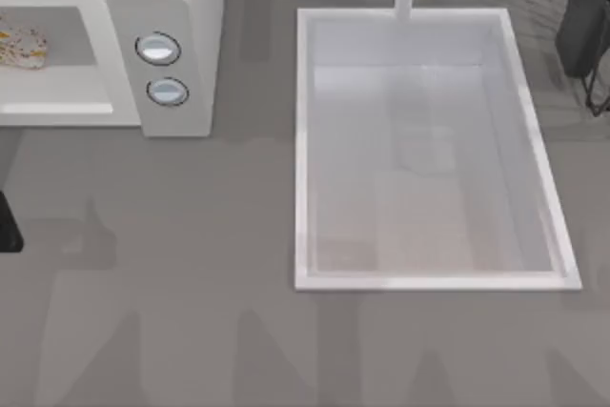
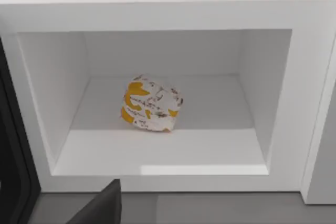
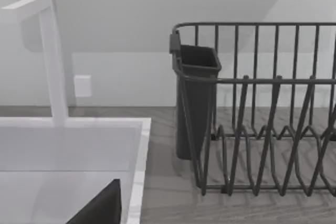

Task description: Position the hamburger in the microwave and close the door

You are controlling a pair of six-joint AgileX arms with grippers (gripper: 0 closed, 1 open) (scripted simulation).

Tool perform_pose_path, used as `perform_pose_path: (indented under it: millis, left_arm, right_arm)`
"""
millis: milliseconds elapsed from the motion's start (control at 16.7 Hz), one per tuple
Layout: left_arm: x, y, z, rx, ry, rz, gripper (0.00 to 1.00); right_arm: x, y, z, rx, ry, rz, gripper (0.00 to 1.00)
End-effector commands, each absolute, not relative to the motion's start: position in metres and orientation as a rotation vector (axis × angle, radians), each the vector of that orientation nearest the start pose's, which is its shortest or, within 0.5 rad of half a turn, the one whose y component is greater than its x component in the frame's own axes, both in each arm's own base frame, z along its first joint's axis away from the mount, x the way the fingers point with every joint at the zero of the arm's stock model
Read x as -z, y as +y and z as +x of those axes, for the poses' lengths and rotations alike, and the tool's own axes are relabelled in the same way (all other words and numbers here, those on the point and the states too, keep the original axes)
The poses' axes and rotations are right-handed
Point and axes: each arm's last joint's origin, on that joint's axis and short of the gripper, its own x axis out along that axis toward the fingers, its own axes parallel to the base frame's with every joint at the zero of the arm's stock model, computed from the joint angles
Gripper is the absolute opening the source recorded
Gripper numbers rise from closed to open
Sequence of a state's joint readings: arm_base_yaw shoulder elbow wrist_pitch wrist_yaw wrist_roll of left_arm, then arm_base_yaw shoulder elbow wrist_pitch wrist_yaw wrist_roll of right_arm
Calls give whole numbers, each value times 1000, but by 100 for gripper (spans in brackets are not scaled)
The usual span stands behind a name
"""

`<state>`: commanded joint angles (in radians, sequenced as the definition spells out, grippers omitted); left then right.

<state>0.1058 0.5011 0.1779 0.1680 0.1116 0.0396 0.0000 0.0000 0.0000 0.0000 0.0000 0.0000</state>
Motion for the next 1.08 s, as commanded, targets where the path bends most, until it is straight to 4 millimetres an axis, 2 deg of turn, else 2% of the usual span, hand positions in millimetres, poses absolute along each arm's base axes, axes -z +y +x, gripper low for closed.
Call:
perform_pose_path:
  millis: [300,540,840,1080]
  left_arm:
    - [-170,1,112,3,37,7,100]
    - [-160,-1,106,0,1,0,100]
    - [-160,-1,106,0,0,0,100]
    - [-160,-1,106,0,0,0,70]
  right_arm:
    - [-160,-1,106,0,0,0,100]
    - [-160,-1,106,0,0,0,100]
    - [-160,-1,106,0,0,0,100]
    - [-160,-1,106,0,0,0,100]
